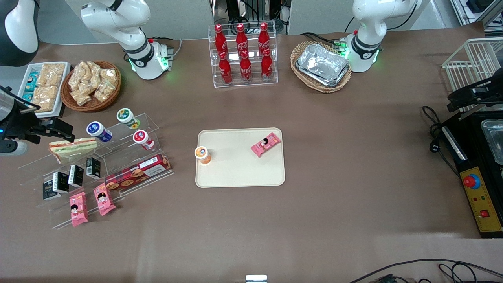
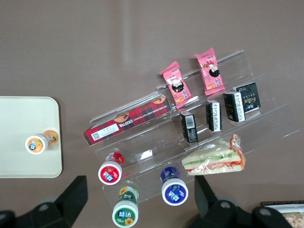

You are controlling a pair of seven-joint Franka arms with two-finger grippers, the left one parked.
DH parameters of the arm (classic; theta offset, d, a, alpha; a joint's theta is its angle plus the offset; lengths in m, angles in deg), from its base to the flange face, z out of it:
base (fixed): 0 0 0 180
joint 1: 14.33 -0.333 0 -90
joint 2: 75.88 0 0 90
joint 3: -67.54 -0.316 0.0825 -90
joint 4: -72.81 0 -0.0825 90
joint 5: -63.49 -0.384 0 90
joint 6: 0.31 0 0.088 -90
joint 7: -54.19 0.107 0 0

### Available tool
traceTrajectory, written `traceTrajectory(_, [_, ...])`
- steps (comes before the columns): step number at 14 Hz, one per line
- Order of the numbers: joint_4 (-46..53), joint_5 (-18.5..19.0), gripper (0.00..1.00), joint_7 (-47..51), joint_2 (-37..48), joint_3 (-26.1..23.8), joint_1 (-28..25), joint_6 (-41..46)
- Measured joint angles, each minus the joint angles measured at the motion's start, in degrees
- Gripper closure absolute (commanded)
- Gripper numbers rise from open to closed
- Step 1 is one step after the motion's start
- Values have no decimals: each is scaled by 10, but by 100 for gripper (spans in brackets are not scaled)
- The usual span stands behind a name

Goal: Place sandwich on tray
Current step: 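Move the right gripper toward the snack rack above the wrapped sandwich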

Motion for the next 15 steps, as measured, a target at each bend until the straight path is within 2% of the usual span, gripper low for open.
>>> traceTrajectory(8, [0,-1,0,-11,0,13,0,3])
traceTrajectory(13, [-2,-1,0,-134,0,19,0,29])
traceTrajectory(15, [-2,-1,0,-215,0,26,0,39])
